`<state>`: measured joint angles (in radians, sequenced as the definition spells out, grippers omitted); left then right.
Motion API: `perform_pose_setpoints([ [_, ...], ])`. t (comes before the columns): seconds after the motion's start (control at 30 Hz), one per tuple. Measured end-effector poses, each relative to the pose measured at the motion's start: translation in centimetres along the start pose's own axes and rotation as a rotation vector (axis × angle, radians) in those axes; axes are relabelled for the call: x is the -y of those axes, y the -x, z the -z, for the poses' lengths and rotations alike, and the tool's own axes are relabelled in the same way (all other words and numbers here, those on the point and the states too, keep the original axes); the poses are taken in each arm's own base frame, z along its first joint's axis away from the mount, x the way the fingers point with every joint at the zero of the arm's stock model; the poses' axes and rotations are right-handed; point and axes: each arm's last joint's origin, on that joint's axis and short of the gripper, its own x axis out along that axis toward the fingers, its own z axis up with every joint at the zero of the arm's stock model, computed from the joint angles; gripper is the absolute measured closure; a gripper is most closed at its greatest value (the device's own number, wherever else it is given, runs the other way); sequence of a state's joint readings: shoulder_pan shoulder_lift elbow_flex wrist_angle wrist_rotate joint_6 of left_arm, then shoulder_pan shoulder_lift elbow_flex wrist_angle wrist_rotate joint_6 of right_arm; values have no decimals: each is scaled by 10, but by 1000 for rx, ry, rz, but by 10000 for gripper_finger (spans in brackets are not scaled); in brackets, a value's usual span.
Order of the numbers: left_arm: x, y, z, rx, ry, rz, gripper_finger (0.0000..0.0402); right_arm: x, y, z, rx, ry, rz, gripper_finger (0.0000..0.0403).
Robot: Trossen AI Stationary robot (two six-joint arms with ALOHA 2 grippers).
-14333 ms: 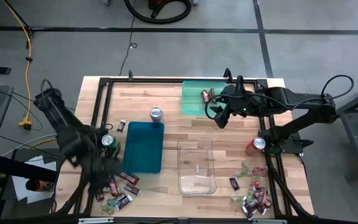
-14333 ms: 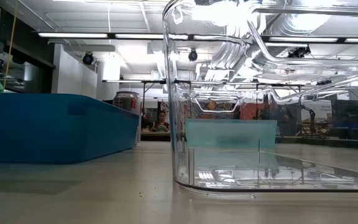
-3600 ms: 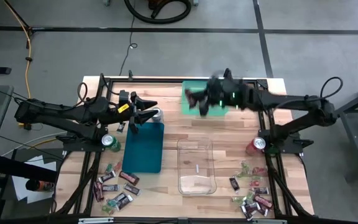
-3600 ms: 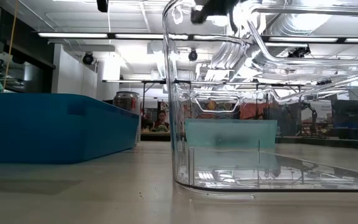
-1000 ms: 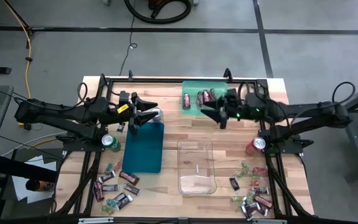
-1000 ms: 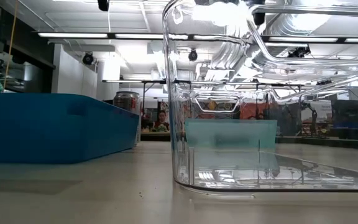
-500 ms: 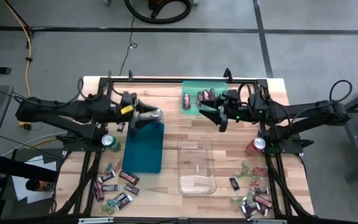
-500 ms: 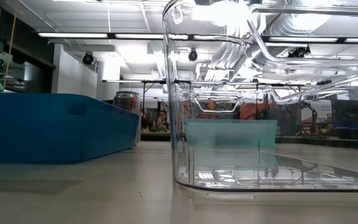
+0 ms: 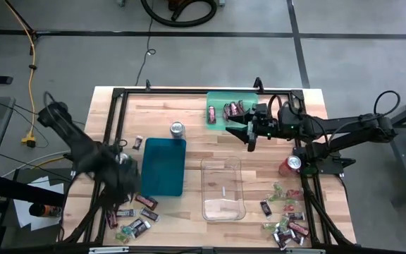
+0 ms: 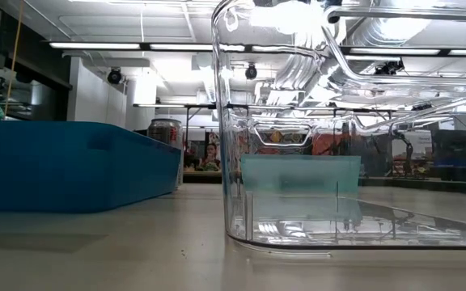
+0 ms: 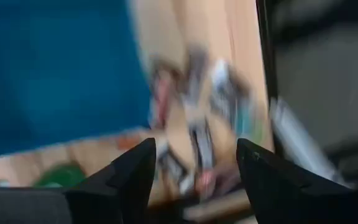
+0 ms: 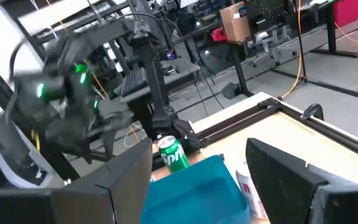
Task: Sort candy
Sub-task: Put the chocolate peanut bar into the green bin
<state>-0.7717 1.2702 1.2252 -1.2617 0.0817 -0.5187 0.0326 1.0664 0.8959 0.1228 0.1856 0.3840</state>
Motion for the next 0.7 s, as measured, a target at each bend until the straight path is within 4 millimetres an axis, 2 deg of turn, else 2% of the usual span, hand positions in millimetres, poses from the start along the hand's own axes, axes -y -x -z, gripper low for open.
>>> perform_pose_setpoints([
  [0.2,36,-65,16,-265,-210,105,193,0,0,0,0,-26,1,149],
  [0.37,55,-101,24,-255,-295,197,193,0,0,1,-7,-36,4,149],
  [0.7,51,-150,43,-331,-330,141,193,1,0,1,-3,-43,15,149],
])
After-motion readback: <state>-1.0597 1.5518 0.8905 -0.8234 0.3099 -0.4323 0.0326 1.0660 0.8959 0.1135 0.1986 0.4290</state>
